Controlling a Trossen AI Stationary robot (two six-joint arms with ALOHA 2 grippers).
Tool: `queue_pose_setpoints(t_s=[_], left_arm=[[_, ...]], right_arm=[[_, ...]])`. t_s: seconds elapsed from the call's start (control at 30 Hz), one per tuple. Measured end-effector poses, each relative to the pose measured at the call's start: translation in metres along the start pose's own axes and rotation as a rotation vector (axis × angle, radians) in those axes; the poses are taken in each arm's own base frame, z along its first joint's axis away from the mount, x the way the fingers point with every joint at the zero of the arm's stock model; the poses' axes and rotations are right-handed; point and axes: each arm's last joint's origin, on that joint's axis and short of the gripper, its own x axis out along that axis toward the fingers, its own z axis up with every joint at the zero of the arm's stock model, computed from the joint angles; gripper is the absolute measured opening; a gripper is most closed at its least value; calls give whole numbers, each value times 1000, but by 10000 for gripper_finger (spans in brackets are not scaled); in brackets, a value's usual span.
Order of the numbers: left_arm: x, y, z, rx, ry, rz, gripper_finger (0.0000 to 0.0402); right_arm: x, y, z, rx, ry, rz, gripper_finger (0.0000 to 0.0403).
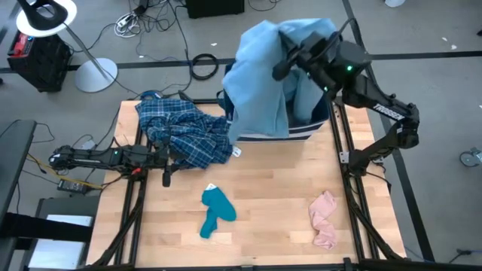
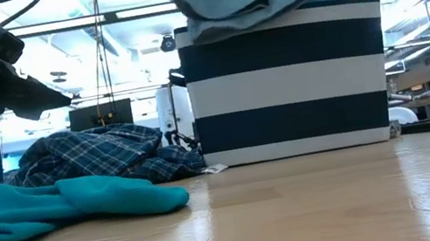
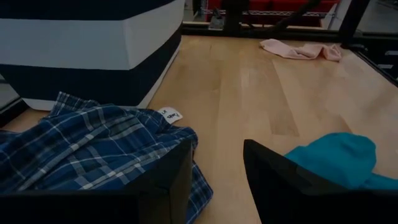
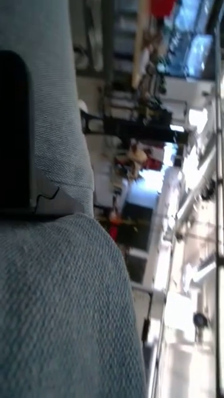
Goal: Sort clothes
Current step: Put the blue jeans into the blue laundry bin
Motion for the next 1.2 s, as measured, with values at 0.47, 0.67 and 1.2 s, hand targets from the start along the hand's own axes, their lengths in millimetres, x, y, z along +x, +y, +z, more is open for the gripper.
queue_pose_setpoints(t_s=[0.47,0.67,1.2], left_arm=[[0,1,0,11,2,22,151],[0,1,0,9,1,22,151],[0,1,0,4,-2,23,151]], right_arm=[[16,-17,-30,-37,151,-59,13],[19,3,-86,-61,369,-9,13],[14,16,-224,223,708,157,13]])
